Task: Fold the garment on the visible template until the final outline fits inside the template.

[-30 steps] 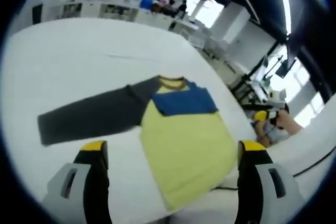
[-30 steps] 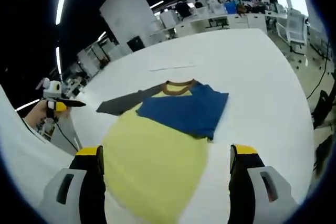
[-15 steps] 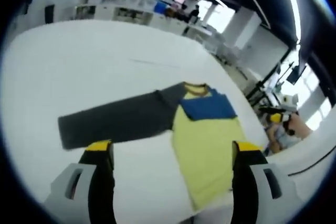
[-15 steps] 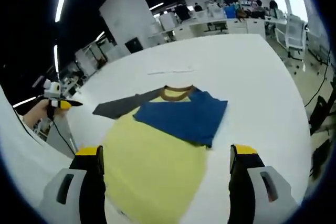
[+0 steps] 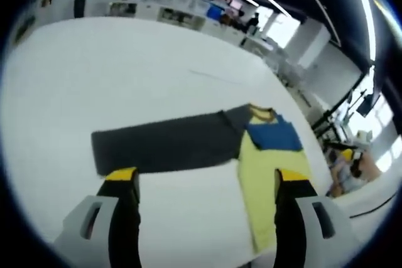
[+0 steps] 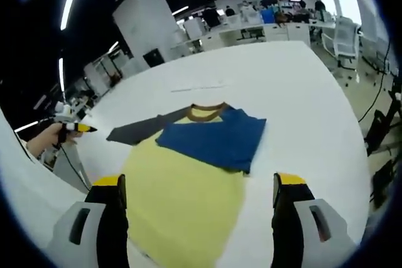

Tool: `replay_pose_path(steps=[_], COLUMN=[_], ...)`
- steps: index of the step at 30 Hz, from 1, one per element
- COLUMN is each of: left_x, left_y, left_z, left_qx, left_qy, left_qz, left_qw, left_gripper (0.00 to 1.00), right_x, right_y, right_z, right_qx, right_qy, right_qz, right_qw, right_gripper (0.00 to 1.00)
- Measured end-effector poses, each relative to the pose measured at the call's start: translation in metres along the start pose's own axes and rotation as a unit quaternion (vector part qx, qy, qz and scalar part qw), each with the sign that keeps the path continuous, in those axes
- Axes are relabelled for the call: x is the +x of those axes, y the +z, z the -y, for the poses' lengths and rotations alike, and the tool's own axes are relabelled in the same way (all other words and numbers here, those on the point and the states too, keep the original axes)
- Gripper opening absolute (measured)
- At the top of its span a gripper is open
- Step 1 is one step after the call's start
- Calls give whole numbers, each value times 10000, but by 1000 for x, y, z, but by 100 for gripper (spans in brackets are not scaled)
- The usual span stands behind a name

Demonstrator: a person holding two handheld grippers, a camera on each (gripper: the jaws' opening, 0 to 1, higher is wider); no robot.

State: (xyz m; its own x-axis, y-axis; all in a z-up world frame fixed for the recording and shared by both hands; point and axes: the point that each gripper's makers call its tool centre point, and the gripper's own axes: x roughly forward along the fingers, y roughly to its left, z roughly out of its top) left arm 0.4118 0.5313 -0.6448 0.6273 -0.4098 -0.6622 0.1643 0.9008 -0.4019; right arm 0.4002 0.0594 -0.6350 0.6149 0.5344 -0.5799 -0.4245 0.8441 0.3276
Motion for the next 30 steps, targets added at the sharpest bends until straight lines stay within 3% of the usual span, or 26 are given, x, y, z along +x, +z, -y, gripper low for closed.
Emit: replay_pose_path(steps=[5,15,19,25,30], left_x=[3,10,13,19,26], left_y=[0,-1,-4,-9,-10], left_z=[-20,-82,-96,-112,-119], left_qx=[-35,-320,-468,-360,-280], left_qy=[150,962,1125,1376,1479], left_qz=[28,151,172,148,86], left_qw=[9999,9947,9924,9897,9886], left_gripper=[81,73,72,64,65], right_x=[3,4,4,2,0], right_y=[-7,-14,-19,-23,-25], right_z=[-6,-8,-9,-6,-4], right_qx=[3,188,194,283,358], right_qy=[7,-41,-98,-199,-260], right_qz=[-81,-26,-61,-83,-69], right_qw=[10000,9998,9997,9994,9990], right_gripper=[96,95,95,94,94])
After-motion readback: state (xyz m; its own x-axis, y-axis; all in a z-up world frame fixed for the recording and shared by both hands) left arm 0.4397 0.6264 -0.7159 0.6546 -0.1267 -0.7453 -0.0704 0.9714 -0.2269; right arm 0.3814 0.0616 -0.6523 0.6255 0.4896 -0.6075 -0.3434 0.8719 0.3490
